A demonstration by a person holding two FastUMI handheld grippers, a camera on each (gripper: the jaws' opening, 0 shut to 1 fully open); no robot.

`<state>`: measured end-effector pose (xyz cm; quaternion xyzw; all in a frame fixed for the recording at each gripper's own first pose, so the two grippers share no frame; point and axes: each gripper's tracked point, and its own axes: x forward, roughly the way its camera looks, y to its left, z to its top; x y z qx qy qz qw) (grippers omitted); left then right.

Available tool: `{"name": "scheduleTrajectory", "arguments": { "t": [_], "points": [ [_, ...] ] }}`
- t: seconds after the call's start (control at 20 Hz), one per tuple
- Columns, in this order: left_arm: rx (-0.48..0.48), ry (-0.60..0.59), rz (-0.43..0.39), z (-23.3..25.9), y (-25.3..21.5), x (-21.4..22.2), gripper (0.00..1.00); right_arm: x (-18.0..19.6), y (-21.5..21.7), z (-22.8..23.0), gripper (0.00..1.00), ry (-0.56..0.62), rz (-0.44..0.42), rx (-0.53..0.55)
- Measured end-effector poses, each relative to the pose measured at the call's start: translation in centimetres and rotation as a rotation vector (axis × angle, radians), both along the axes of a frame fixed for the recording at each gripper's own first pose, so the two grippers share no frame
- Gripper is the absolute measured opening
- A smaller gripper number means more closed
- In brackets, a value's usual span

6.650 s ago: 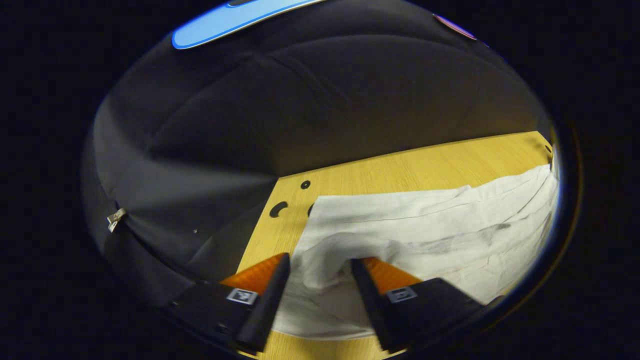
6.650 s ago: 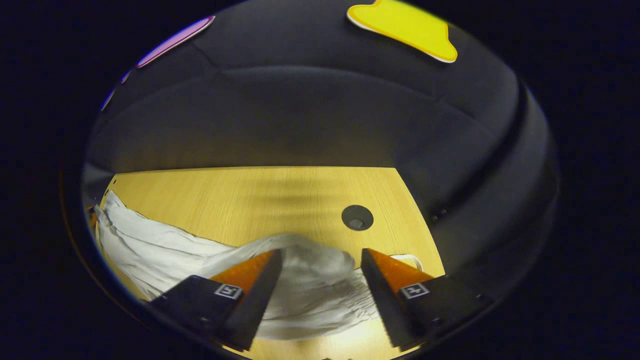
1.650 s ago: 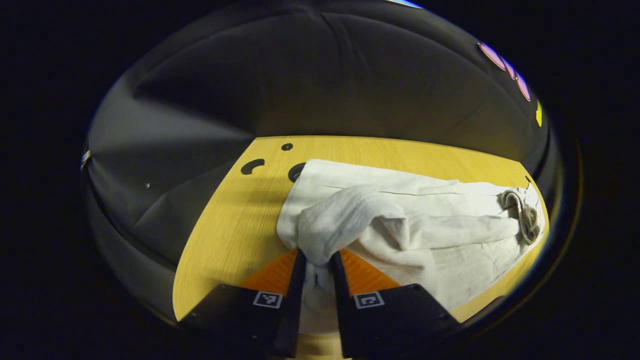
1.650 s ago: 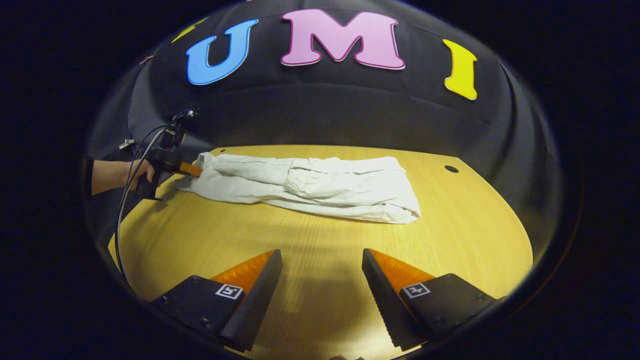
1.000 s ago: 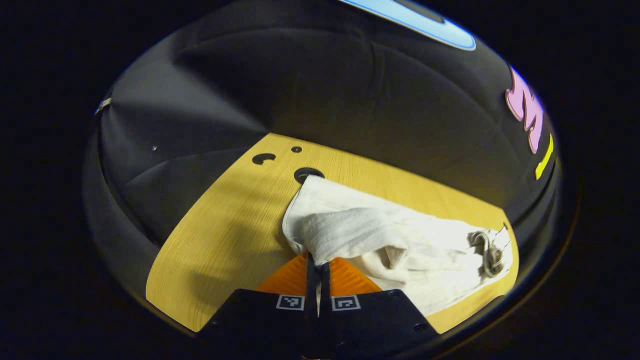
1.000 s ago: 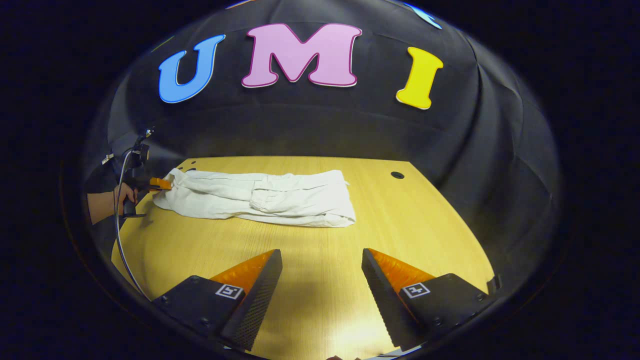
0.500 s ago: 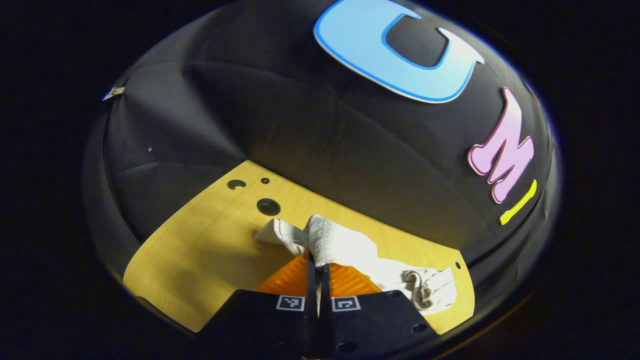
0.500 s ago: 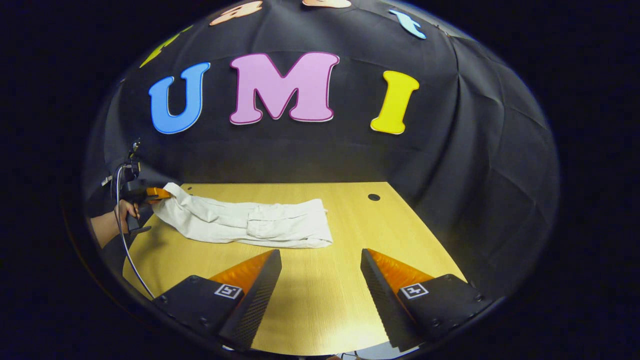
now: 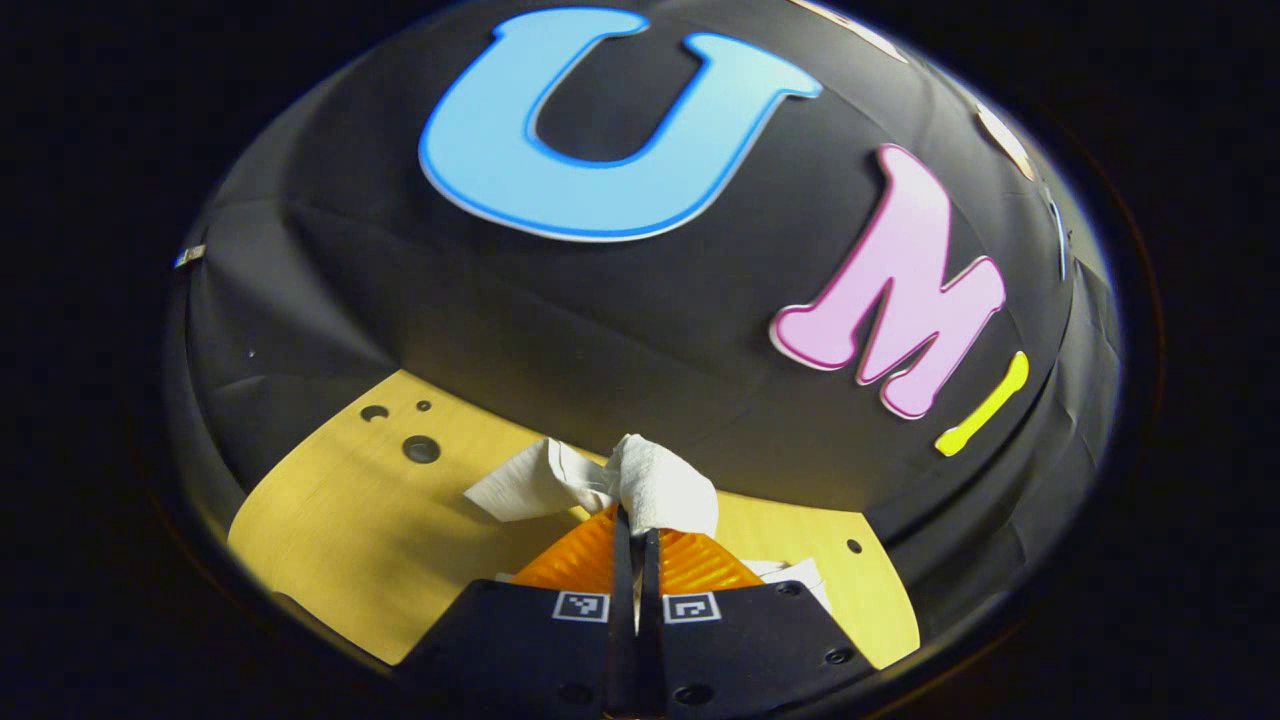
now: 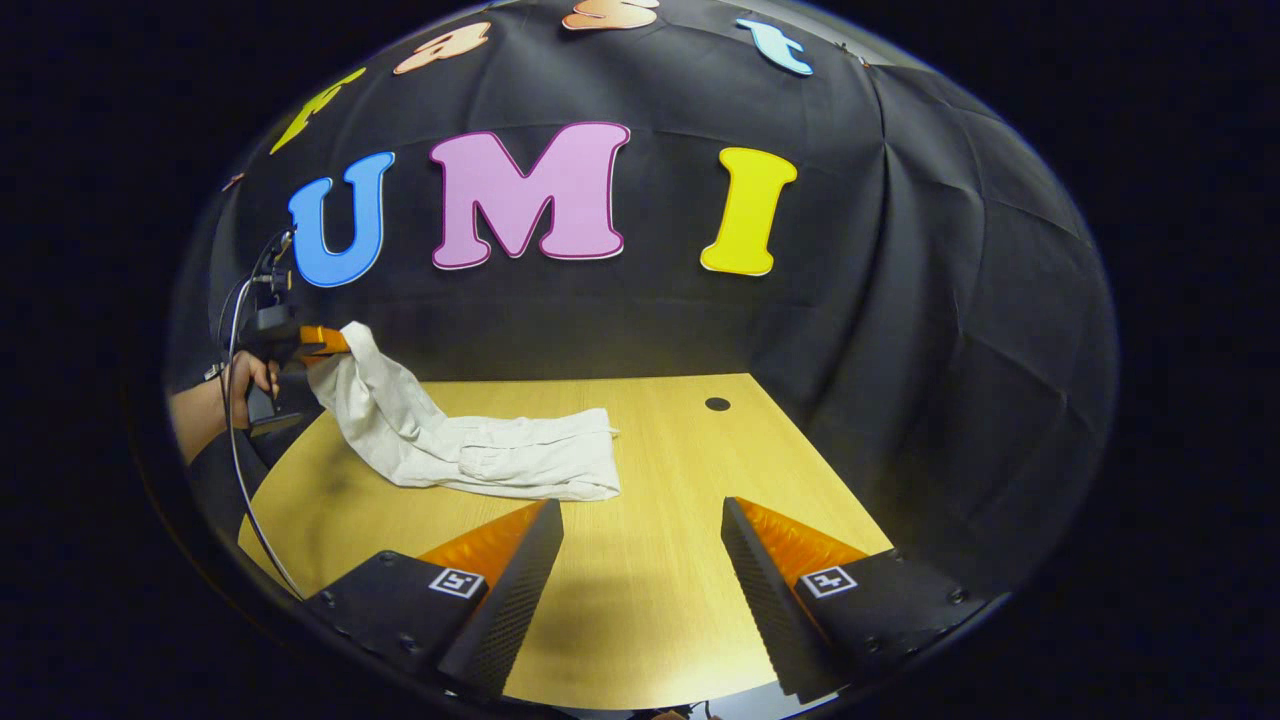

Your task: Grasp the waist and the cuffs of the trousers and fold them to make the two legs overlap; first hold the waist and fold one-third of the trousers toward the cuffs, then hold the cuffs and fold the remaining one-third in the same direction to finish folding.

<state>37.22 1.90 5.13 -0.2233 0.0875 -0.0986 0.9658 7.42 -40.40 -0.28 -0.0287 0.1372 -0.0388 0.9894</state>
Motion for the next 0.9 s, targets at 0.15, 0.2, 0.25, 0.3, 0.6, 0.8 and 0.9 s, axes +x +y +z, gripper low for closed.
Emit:
{"name": "scheduleTrajectory", "arguments": {
  "t": [0.15,0.2,0.25,0.3,0.6,0.8,0.9],
  "points": [
    [0.001,-0.03,-0.044,2.7,-6.0,-0.2,0.05,0.8,-1.3,0.5,0.98,-0.016,0.022,0.034],
    [0.009,-0.037,-0.064,3.3,-8.2,-0.3,0.05,1.0,-1.8,0.6,0.98,-0.022,0.029,0.038],
    [0.024,-0.043,-0.081,3.8,-10.1,-0.3,0.05,1.2,-2.3,0.6,0.98,-0.024,0.037,0.038],
    [0.042,-0.049,-0.096,4.0,-12.3,-0.4,0.05,1.3,-2.8,0.6,0.98,-0.027,0.044,0.036],
    [0.151,-0.017,-0.136,1.4,-22.7,0.5,0.05,2.2,-4.7,-0.1,0.97,-0.024,0.091,0.105],
    [0.189,0.031,-0.148,-1.4,-27.9,0.7,0.08,2.1,-6.5,-0.6,0.97,-0.023,0.131,0.11],
    [0.219,0.052,-0.153,-3.0,-30.0,0.6,0.12,2.5,-7.4,-0.7,0.98,-0.016,0.159,0.105]
  ]
}}
